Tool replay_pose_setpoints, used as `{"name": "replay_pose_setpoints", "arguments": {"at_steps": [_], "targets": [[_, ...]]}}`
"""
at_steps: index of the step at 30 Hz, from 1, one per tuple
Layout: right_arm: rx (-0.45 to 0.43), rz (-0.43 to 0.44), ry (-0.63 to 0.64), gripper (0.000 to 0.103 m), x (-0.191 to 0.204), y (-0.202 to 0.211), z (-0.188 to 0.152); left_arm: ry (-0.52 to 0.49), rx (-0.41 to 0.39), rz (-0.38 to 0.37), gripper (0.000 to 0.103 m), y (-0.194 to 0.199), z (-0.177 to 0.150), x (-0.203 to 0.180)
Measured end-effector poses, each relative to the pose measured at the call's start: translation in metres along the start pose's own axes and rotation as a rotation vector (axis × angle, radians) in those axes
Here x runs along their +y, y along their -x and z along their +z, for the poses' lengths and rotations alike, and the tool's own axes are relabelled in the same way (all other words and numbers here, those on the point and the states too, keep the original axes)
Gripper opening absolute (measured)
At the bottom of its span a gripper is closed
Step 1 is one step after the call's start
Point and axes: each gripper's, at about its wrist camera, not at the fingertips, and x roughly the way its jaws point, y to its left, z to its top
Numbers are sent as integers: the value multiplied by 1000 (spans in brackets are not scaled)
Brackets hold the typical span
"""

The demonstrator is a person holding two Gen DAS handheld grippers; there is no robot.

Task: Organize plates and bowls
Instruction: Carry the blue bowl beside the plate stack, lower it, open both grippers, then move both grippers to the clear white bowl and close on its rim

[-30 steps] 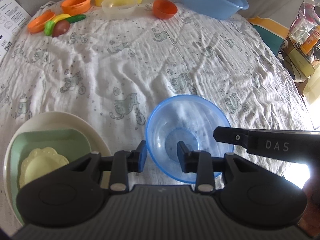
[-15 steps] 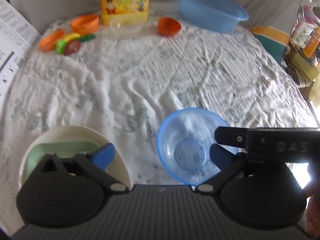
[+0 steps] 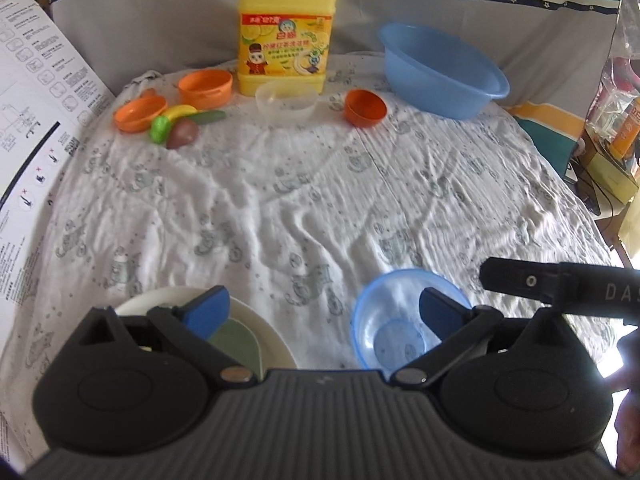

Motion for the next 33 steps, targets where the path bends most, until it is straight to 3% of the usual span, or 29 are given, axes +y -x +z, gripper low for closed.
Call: {"name": "replay_pose_setpoints", "arguments": {"at_steps": [12, 21, 33], "targets": [[-27, -10, -14, 103, -4, -2, 24, 9, -13, 34, 103, -4, 24, 15], [-42, 3, -14, 103, -1, -17, 63, 59, -32, 77, 103, -16, 60, 42], [-2, 58, -29, 103, 17, -75, 122, 160, -52, 146, 103, -61, 120, 79]]}}
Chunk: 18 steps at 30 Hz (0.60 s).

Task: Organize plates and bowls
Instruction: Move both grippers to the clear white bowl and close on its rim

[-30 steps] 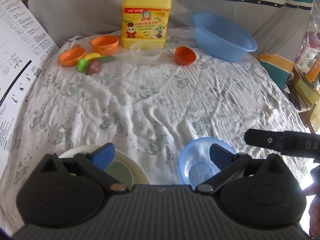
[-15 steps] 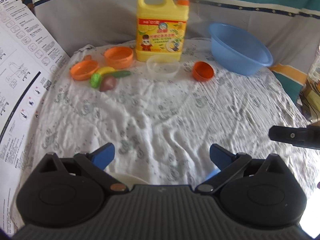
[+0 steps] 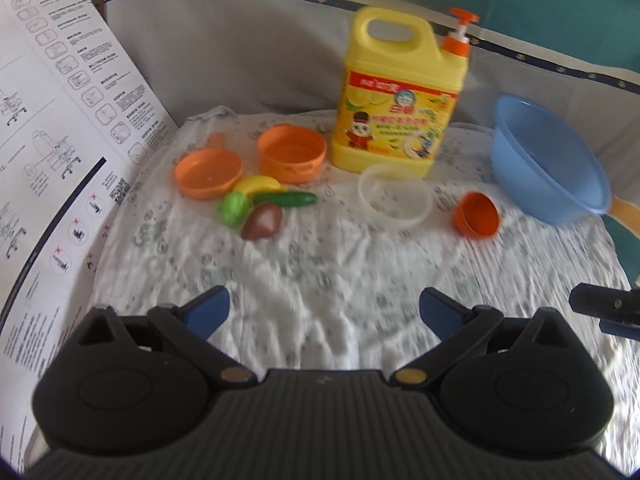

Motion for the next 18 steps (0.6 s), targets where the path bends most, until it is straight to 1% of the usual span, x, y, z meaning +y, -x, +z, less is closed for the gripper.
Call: {"name": "replay_pose_setpoints", "arguments": {"at_steps": [3, 6, 9, 11, 13, 14, 15, 17, 18], "targets": [[15, 26, 5, 103, 9, -21, 18, -2, -2, 15, 103, -20, 15, -5], [9, 44, 33, 103, 21, -41, 39, -12, -7, 33, 103, -42, 29, -13], [12, 59, 46, 97, 29, -64, 58, -7, 9, 38, 103, -66, 40, -17], [22, 69, 47, 88, 32, -82, 71, -9, 15, 40, 103, -81, 46, -21], [32, 55, 65, 80, 38, -101, 81, -14, 21, 47, 103, -96, 51, -25], [36, 46, 78, 72, 40, -110, 84, -14, 25, 50, 101, -103, 53, -26], [42, 44, 91, 68, 43, -119, 87, -13, 30, 53, 98, -110, 56, -26], [61, 47, 104, 53, 46, -136, 92, -13, 44, 53, 94, -124, 61, -27], [74, 48, 105, 50, 48, -145, 94, -10, 46, 51, 91, -129, 63, -27]]}}
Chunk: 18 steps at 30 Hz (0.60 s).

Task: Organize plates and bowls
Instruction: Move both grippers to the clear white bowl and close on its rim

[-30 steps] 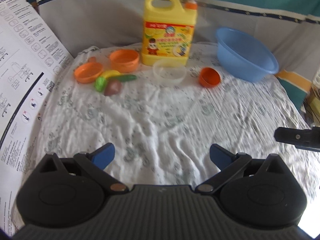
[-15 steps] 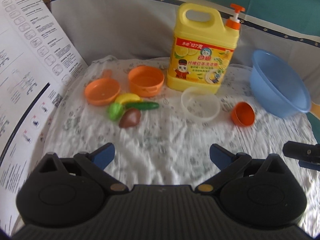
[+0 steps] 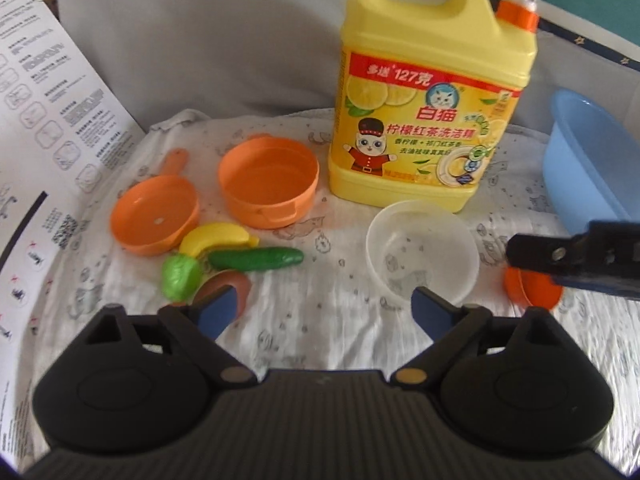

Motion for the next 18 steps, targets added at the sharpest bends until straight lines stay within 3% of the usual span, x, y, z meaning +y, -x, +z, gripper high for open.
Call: {"name": "replay_pose_setpoints", "arguments": {"at_steps": [4, 10, 13, 15, 18], "targets": [[25, -8, 20, 41, 2, -28, 7, 28, 3, -33, 81, -18, 9, 0], [54, -18, 9, 22, -1, -58, 11, 30, 41, -72, 56, -42, 13, -4], [62, -16, -1, 10, -3, -68, 8, 24, 61, -103, 33, -49, 11, -5], [61, -10, -8, 8, -4, -70, 6, 14, 69, -123, 21, -52, 8, -7], [61, 0, -21, 7, -4, -69, 3, -4, 76, -130, 16, -52, 4, -12]]}}
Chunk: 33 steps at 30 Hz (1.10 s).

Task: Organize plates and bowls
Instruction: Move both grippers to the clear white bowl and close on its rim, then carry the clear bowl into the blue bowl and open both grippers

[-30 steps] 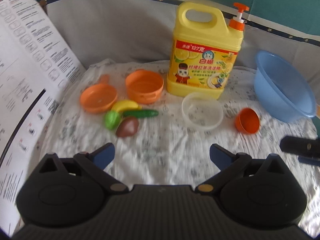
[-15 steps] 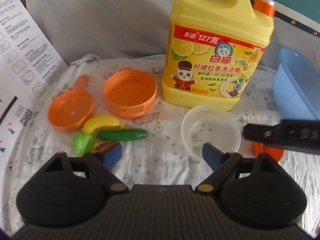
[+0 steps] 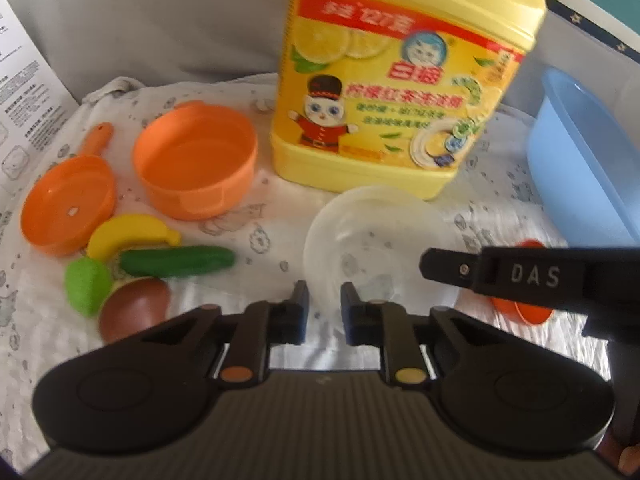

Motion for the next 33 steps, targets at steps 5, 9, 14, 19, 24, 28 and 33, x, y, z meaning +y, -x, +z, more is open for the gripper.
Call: {"name": "replay_pose_setpoints", "arguments": {"at_steps": [5, 9, 14, 19, 24, 28, 33], "targets": [[2, 2, -3, 7, 3, 12, -3, -6, 6, 1, 16, 9, -6, -1], [2, 8, 0, 7, 6, 29, -6, -14, 3, 4, 16, 23, -9, -3], [3, 14, -13, 7, 5, 49, -17, -31, 6, -3, 16, 44, -18, -8], [5, 15, -21, 7, 3, 73, -36, -49, 17, -13, 16, 68, -34, -15], [-1, 27, -34, 7, -3, 104, -58, -68, 20, -31, 16, 97, -55, -23], [-14, 34, -50, 7, -7, 132, -80, -91, 14, -41, 17, 122, -74, -31], [-12, 35, -47, 7, -14, 162, -105, -119, 25, -49, 18, 148, -102, -42]]}}
